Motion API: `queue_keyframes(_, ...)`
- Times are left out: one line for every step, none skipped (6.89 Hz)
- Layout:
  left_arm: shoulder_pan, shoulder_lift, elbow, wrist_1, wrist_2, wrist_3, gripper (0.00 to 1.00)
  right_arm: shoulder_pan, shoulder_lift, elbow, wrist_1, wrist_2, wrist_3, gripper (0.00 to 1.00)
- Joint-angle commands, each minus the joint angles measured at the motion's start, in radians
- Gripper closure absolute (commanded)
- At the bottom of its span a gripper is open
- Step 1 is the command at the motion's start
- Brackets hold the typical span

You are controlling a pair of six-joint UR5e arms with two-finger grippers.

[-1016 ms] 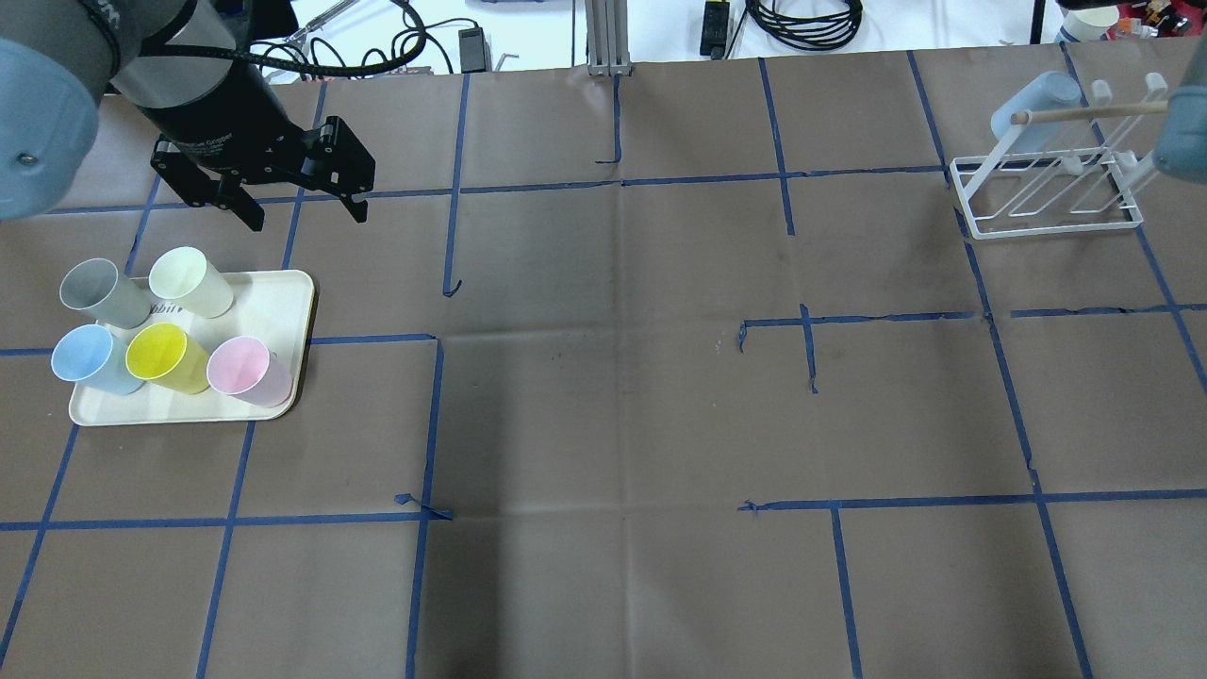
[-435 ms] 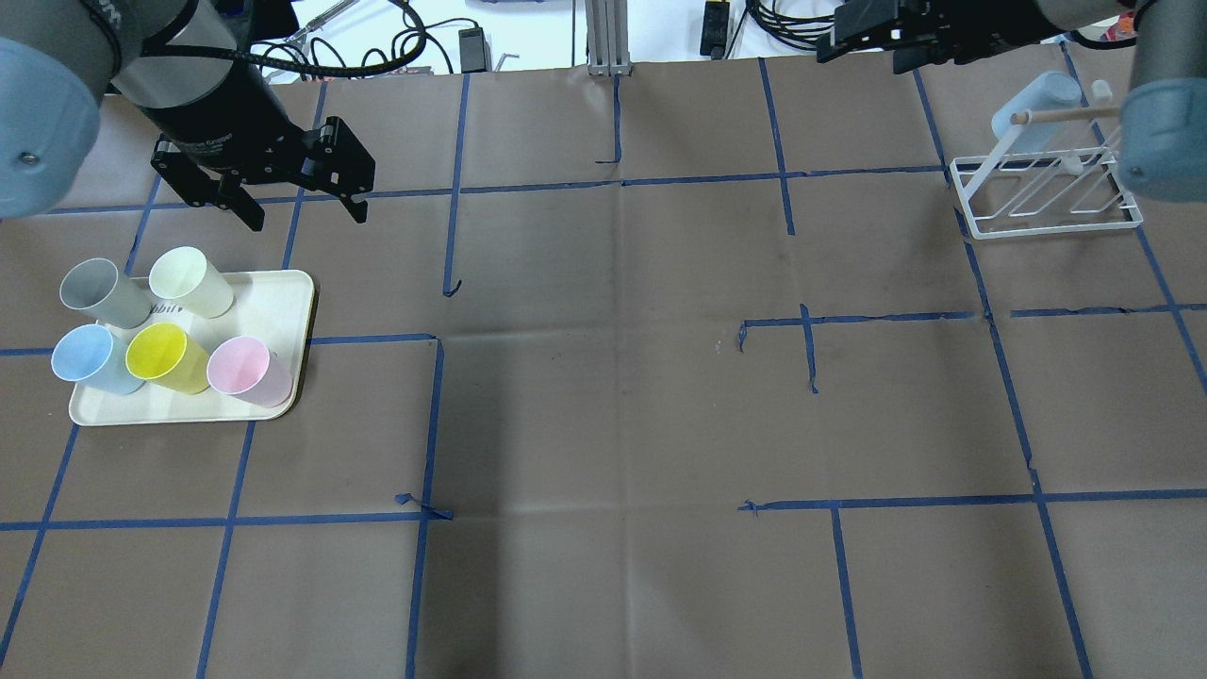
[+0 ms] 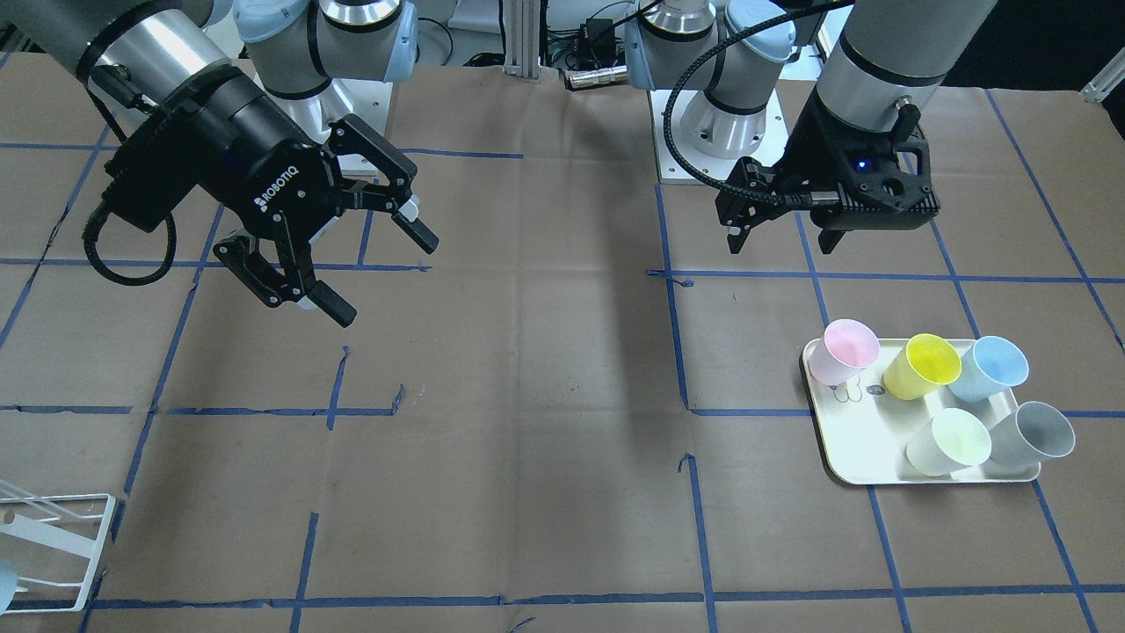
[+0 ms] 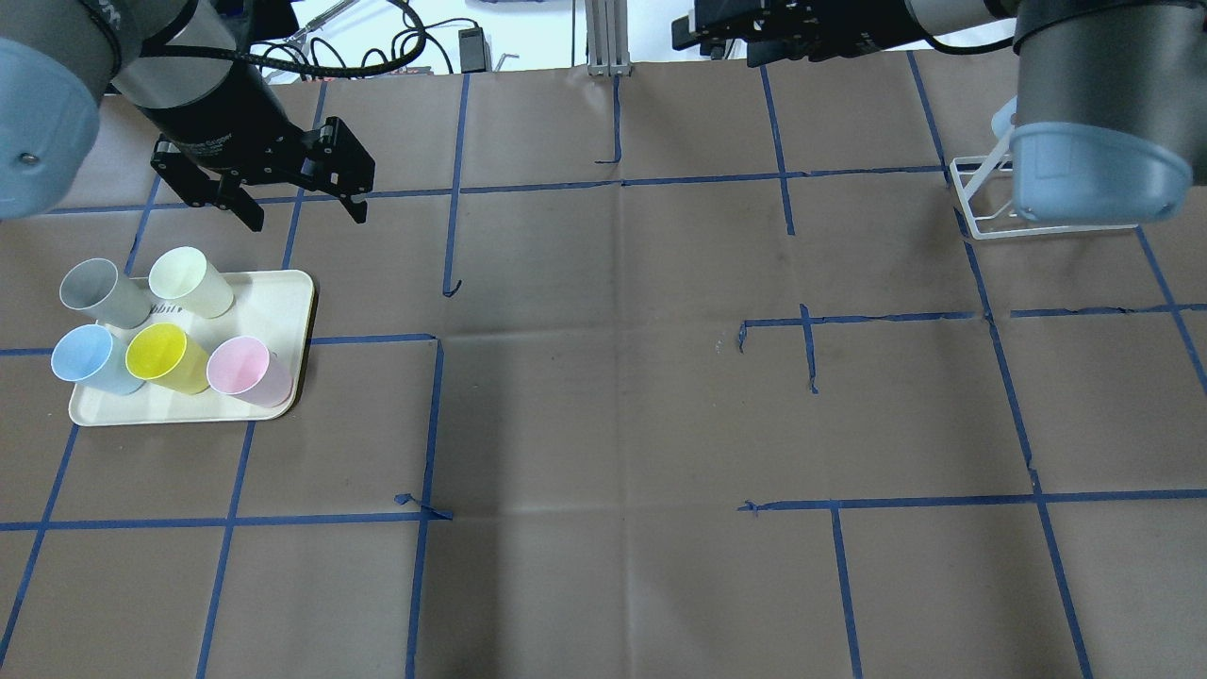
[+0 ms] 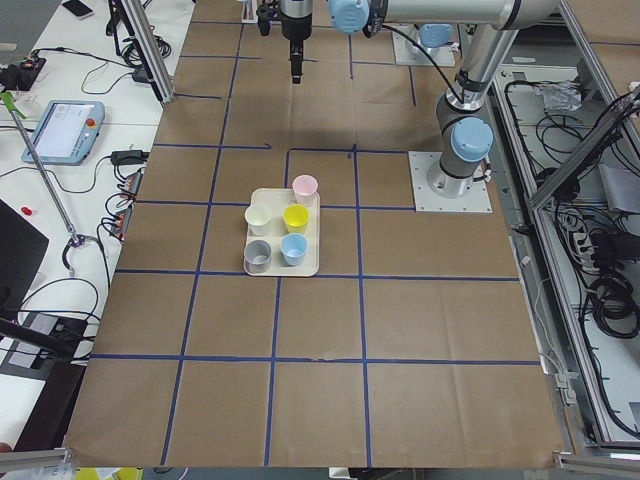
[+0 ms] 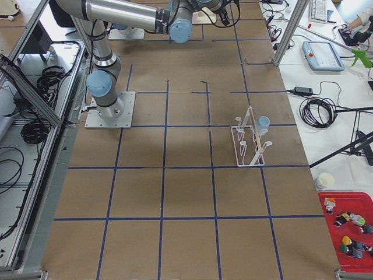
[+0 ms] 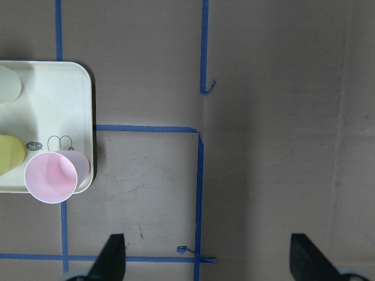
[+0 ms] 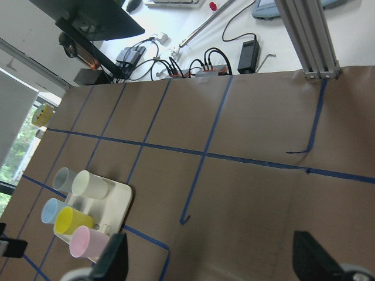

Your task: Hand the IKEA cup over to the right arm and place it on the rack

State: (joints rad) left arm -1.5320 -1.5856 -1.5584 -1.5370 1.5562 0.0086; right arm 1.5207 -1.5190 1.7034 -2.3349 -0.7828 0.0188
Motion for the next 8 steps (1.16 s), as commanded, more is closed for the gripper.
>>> queue_keyframes(0.033,0.001,-0.009,-0.003,0.005,0.084,0.0,0.007,0.008,0.002,-0.14,0.019,0.182,0.0)
queue_keyframes(0.117,0.019,-0.049,0.001,0.007,0.188,0.0,0.007,0.016,0.002,-0.152,0.014,0.251,0.0)
queue_keyframes(0.235,0.039,-0.089,0.006,0.004,0.286,0.0,0.007,0.02,0.002,-0.159,0.001,0.254,0.0)
queue_keyframes(0.321,0.051,-0.124,0.012,0.001,0.369,0.0,0.007,0.04,0.01,-0.175,-0.021,0.259,0.0)
queue_keyframes(0.34,0.053,-0.146,0.041,0.004,0.382,0.01,0.007,0.039,0.013,-0.222,-0.026,0.371,0.0)
queue_keyframes(0.345,0.049,-0.167,0.06,0.002,0.38,0.01,0.007,0.057,0.016,-0.365,-0.03,0.5,0.0)
queue_keyframes(0.343,0.039,-0.21,0.116,0.002,0.378,0.01,0.007,0.075,0.016,-0.429,-0.044,0.56,0.0)
queue_keyframes(0.343,0.006,-0.263,0.202,0.001,0.375,0.01,0.007,0.083,0.021,-0.435,-0.09,0.563,0.0)
